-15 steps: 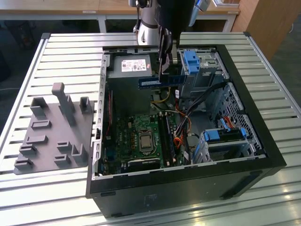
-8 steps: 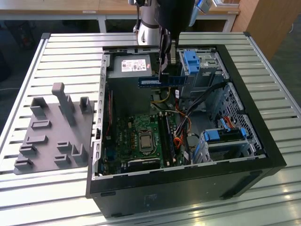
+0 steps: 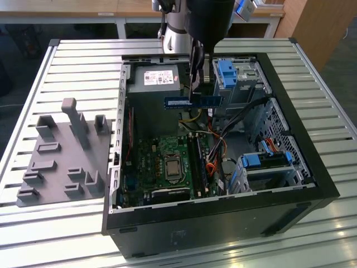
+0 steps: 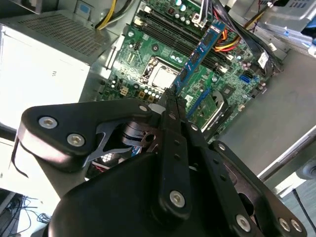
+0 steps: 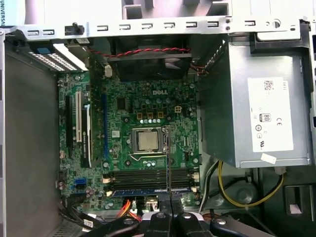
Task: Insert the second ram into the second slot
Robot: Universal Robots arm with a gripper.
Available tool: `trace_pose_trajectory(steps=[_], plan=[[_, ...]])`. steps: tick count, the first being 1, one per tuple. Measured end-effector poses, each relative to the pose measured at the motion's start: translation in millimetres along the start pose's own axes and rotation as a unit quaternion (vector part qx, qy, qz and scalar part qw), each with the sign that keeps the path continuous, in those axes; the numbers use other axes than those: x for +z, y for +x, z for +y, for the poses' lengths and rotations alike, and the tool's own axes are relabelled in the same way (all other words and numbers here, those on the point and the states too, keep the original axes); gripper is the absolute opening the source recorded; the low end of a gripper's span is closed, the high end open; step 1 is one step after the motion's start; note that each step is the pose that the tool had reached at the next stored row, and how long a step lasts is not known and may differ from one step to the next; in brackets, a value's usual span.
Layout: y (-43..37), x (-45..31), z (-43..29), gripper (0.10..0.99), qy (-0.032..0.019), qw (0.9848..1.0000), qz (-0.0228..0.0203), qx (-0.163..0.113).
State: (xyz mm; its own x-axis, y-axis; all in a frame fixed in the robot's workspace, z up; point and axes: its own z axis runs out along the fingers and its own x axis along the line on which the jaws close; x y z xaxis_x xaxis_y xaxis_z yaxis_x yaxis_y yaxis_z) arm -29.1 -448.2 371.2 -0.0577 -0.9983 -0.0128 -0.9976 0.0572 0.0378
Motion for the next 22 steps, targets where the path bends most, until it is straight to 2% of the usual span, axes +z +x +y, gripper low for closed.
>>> trace_pose_trajectory(steps=[6,13,20,21,22], plan=[[2.6,0.0,-0.1,0.114,0.0001,1.0000,0.0010,0.004],[2.7,0.3,-0.2,0.114,0.0005,0.9992,0.0000,0.040],[2.7,0.6,-0.2,0.114,0.0010,0.9968,-0.0014,0.079],[2.7,0.6,-0.2,0.114,0.0010,0.9964,-0.0016,0.085],[2.7,0.7,-0.2,0.114,0.0012,0.9952,-0.0021,0.098]])
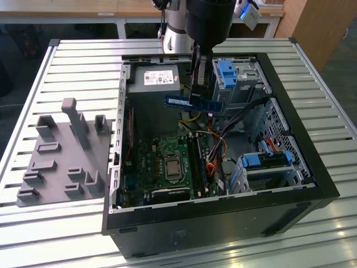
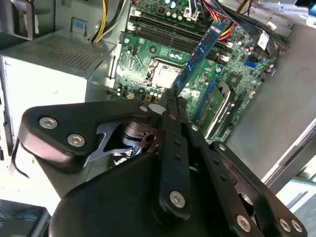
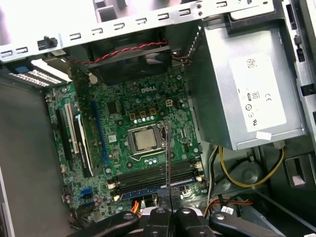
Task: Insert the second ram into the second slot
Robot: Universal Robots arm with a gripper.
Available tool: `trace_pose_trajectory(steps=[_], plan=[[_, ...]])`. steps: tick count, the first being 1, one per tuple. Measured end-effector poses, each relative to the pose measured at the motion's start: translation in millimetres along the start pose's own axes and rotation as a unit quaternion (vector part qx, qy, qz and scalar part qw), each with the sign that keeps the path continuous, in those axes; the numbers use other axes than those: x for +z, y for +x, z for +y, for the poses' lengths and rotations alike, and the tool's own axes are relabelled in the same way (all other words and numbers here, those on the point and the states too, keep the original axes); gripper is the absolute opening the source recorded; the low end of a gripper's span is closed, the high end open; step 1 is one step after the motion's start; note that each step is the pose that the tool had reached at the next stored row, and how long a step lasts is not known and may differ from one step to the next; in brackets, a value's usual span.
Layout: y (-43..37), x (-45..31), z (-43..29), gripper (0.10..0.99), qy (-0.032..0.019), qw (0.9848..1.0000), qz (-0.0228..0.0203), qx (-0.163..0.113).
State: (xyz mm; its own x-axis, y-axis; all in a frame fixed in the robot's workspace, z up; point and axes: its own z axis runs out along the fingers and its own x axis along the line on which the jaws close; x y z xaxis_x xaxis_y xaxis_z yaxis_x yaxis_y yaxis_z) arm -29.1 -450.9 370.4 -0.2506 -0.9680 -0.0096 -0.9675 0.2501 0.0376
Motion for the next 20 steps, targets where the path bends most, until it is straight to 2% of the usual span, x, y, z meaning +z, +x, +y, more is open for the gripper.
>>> trace_pose_trajectory(steps=[5,14,17,20], plan=[[0.0,0.2,0.0,0.114,0.0002,0.9997,-0.0009,0.024],[0.0,0.4,0.0,0.114,0.0006,0.9981,-0.0023,0.061],[0.0,0.5,0.0,0.114,0.0008,0.9971,-0.0028,0.075],[0.0,0.5,0.0,0.114,0.0009,0.9955,-0.0036,0.095]])
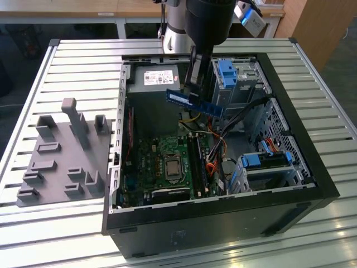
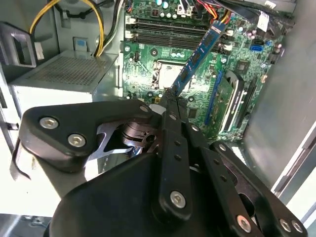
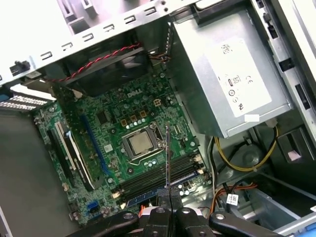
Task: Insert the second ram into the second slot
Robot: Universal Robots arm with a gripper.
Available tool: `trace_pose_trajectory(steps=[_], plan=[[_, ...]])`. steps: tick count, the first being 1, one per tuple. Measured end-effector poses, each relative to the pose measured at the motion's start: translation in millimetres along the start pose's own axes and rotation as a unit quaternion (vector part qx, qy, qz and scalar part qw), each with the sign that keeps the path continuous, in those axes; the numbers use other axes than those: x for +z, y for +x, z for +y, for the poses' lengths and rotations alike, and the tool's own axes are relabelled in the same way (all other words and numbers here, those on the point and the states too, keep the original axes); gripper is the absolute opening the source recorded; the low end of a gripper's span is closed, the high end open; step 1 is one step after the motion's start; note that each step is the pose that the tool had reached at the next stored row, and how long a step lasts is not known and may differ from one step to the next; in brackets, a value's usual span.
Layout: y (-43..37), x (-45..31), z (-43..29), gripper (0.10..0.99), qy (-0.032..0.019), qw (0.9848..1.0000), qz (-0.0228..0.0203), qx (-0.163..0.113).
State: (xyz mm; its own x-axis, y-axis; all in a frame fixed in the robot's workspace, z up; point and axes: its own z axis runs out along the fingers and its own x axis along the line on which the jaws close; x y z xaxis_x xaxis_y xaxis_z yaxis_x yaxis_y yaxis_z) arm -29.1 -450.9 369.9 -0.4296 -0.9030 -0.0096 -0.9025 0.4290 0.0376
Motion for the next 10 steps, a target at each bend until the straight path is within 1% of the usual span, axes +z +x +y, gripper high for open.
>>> trace_pose_trajectory(steps=[4,10], plan=[[0.0,0.1,0.0,0.114,0.0003,0.9997,-0.0009,0.025],[0.0,0.2,0.0,0.114,0.0005,0.9988,-0.0017,0.050]])
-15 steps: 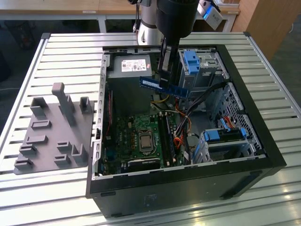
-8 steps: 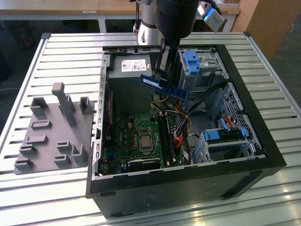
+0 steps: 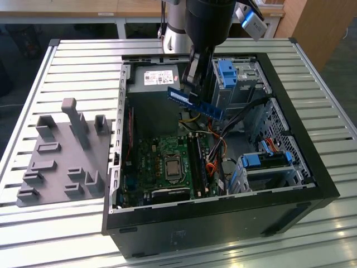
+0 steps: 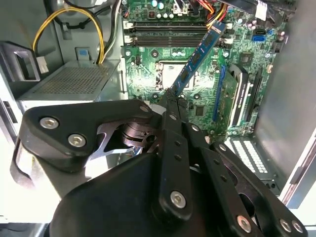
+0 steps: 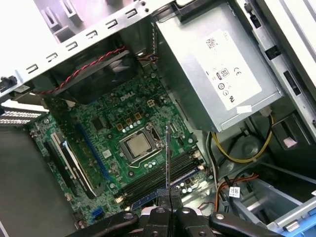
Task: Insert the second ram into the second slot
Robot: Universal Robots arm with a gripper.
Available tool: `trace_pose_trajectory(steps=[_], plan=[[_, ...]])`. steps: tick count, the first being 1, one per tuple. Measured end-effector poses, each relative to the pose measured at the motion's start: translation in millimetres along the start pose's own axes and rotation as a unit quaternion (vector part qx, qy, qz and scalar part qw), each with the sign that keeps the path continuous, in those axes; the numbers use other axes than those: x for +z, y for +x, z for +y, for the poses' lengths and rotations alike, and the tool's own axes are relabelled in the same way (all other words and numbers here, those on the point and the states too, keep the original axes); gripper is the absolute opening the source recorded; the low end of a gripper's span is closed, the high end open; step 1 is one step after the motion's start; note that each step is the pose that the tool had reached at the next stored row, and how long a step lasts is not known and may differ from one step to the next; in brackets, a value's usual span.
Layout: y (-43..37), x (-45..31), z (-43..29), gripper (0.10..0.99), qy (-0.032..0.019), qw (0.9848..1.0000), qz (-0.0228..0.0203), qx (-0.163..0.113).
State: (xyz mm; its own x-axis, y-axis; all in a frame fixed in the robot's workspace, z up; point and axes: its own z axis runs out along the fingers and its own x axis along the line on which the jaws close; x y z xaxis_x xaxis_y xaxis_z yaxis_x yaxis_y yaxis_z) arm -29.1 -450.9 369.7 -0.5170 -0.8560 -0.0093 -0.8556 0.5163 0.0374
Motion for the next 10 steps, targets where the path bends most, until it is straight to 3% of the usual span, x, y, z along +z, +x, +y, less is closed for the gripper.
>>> trace_pose_trajectory(steps=[10], plan=[[0.0,0.4,0.0,0.114,0.0003,0.9996,-0.0010,0.028]])
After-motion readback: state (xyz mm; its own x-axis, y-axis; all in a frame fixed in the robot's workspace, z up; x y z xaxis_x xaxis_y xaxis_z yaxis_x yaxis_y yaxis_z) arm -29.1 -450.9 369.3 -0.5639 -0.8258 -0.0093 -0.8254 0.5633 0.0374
